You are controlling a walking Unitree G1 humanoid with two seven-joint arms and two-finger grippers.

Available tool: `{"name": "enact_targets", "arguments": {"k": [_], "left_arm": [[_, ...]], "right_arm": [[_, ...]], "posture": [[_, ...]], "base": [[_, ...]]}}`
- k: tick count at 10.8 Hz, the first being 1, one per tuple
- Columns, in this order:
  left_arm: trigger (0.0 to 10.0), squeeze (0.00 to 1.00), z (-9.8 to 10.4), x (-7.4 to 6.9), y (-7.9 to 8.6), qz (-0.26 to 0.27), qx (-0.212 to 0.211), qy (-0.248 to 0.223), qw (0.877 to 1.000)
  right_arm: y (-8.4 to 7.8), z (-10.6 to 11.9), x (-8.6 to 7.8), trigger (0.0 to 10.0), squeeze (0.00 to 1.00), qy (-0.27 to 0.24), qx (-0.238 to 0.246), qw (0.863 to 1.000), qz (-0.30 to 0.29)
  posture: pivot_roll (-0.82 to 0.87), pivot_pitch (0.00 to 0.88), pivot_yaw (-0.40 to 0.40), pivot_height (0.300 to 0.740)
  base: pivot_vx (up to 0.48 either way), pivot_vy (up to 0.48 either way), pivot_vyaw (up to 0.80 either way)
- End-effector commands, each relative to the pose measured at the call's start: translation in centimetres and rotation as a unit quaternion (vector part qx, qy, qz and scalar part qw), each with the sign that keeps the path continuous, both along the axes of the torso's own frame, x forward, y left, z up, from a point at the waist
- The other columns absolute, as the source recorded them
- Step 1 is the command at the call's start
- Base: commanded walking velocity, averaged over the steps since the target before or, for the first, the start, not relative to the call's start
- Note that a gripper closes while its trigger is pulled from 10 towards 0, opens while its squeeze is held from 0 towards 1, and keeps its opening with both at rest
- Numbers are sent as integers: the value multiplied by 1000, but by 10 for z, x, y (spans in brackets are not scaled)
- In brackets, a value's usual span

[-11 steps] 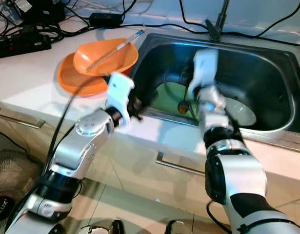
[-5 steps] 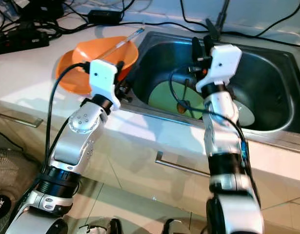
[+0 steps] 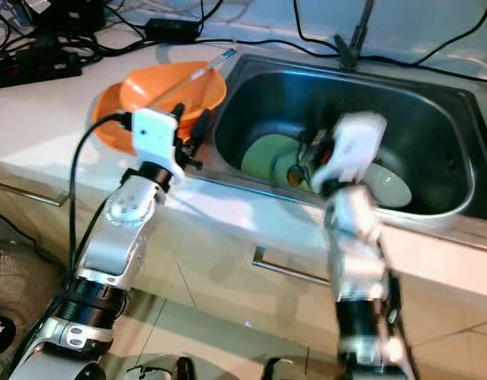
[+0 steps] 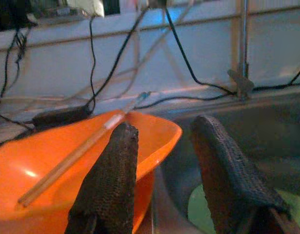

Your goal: Kitchen organization

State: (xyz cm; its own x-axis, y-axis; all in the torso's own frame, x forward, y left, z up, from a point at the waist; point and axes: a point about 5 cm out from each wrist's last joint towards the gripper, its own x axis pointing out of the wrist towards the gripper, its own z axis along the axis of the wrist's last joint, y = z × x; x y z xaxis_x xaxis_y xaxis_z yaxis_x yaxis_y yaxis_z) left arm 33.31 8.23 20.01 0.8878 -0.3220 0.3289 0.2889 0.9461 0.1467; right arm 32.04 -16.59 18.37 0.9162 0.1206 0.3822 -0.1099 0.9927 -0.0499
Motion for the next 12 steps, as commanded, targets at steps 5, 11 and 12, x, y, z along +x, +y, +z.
{"name": "enact_targets", "arguments": {"k": [5, 11, 12], "left_arm": [[10000, 0, -8, -7, 19, 30, 6, -51, 998], [10000, 0, 1, 13, 12, 5, -39, -26, 999], [10000, 0, 2, 18, 12, 2, -31, -22, 999]], "right_arm": [[0, -9, -3, 10000, 0, -20, 21, 999, -37], [27, -30, -2, 10000, 0, 5, 37, 999, -14], [28, -30, -1, 10000, 0, 5, 36, 999, -13]], "posture": [[24, 62, 35, 740], [29, 27, 45, 740], [30, 36, 42, 740]], "base": [[0, 0, 0], [0, 0, 0], [0, 0, 0]]}}
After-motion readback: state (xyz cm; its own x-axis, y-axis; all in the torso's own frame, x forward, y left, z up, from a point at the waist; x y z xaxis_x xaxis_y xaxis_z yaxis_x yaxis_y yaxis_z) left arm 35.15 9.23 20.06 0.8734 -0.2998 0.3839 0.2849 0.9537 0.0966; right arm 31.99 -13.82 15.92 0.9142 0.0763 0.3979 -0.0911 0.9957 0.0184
